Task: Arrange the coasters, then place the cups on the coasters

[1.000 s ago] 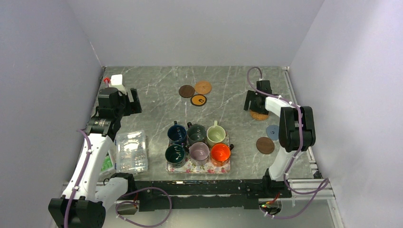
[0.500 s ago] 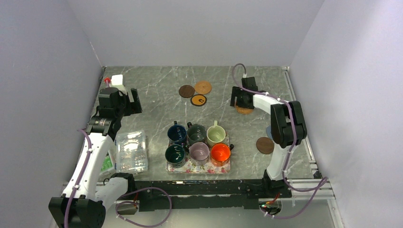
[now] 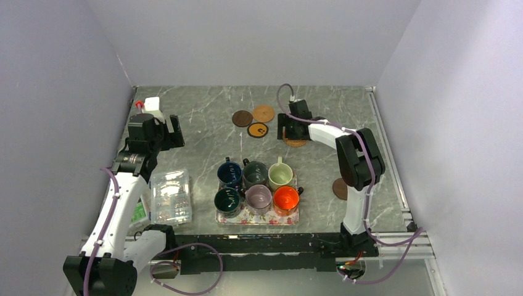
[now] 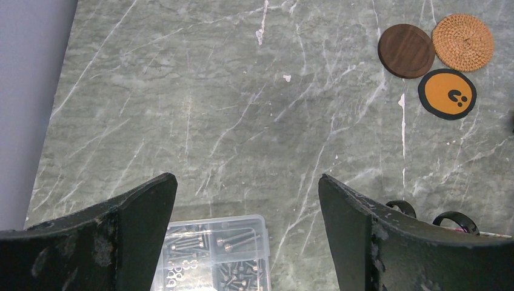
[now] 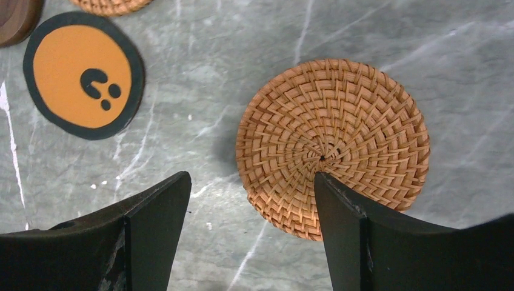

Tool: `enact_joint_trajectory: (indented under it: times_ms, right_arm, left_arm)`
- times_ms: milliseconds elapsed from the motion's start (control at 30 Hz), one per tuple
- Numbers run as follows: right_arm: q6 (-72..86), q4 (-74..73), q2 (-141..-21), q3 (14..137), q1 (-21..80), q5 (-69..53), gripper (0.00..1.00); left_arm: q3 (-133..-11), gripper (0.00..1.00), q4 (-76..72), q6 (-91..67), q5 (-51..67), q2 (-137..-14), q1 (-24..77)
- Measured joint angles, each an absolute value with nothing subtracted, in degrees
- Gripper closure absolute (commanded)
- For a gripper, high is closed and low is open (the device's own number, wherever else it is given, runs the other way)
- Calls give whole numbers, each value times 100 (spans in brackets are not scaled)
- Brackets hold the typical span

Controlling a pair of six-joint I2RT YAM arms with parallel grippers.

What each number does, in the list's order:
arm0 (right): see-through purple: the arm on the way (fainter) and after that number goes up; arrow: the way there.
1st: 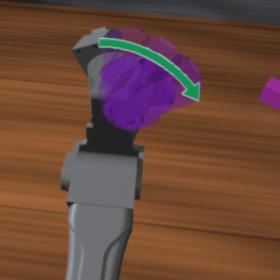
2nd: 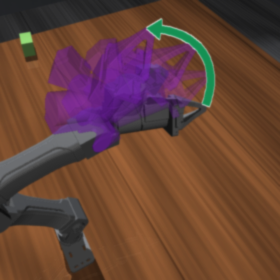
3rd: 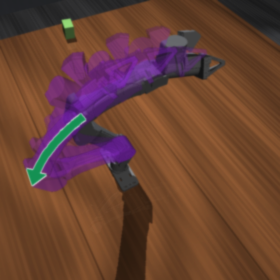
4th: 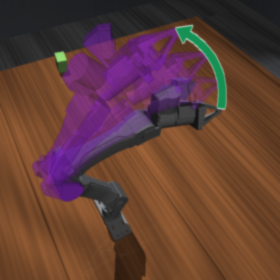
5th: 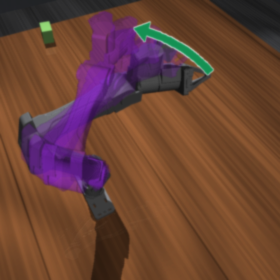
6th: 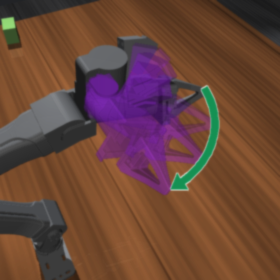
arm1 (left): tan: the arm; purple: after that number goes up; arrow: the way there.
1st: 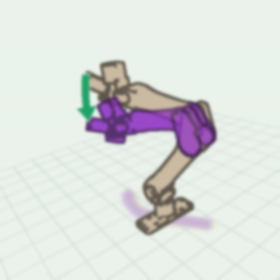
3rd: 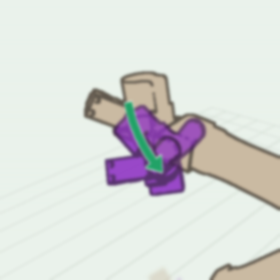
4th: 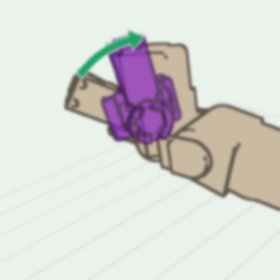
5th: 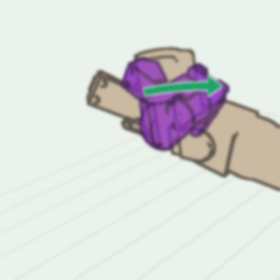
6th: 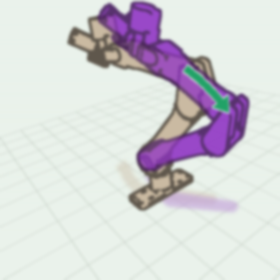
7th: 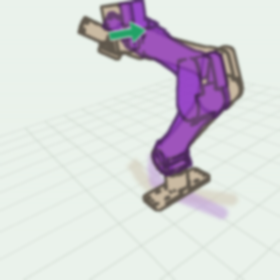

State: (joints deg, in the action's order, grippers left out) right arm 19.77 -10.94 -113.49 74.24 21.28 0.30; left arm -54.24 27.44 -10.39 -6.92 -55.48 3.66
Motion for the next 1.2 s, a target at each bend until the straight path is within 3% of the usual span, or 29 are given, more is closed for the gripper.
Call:
enact_joint_trajectory:
  times_ms: [733,1067,1200]
  right_arm:
    - [2058,-1518,-10739,6785,2589,12,21]
    - [1881,-2499,-10289,7153,2646,189,1]
    - [1852,-2700,-9596,7203,2646,655,0]
  left_arm:
    - [-5422,6,2744,-1039,-692,-5551,366]
    - [-5422,6,2744,-1039,-690,-5603,366]
    - [-5422,6,2744,-1039,-690,-5603,366]
